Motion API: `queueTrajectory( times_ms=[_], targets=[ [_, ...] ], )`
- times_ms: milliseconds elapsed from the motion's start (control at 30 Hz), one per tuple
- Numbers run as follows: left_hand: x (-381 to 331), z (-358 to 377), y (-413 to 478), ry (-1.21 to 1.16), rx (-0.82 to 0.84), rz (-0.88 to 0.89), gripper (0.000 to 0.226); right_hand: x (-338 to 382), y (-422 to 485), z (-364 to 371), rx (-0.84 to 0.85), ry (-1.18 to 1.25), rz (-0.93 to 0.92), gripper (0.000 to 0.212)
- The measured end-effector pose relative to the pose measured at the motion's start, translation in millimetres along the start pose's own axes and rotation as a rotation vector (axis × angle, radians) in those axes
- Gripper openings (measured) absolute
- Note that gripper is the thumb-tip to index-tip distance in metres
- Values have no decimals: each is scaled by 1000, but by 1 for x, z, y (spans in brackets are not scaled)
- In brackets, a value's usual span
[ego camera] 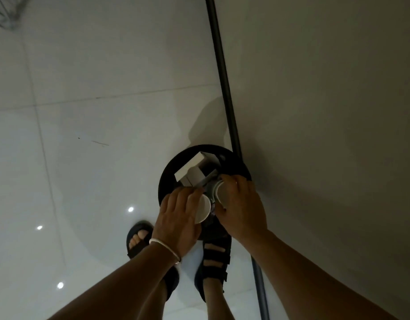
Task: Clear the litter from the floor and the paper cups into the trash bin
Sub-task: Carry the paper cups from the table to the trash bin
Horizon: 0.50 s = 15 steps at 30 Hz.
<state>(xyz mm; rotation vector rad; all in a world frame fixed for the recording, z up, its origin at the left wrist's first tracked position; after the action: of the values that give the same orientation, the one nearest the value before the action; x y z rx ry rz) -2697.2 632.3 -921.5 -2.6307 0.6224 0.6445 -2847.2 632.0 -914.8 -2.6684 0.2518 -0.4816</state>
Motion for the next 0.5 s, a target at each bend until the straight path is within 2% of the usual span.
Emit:
queueTrajectory(
  times_ms=[100, 167, 333, 500],
  targets=[
    [5, 10, 3, 105, 4, -34, 65, 2, 2, 9, -76, -34, -85, 75],
    [8, 15, 3, 166, 39, -43, 71, 2, 0, 15, -90, -72, -128, 77],
    [9, 20, 0, 268, 105, -30, 80, -3, -4, 27, 24, -239, -182, 97],
    [1, 7, -3, 255, 120, -52, 82, 4, -4, 22, 98, -224, -149, 104]
  ],
)
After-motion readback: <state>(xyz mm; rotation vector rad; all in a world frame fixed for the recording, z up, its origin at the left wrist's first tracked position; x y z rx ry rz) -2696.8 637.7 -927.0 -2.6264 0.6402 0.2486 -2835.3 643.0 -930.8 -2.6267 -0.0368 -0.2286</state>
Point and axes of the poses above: each hand's wrist, its own y-axis towards the middle knuckle, its own z-axis out of the palm, x = y × z, the point moved 4 cm from there along y, towards the middle knuckle, and after that the axes turned 3 degrees about z, right-handed, at the moved point
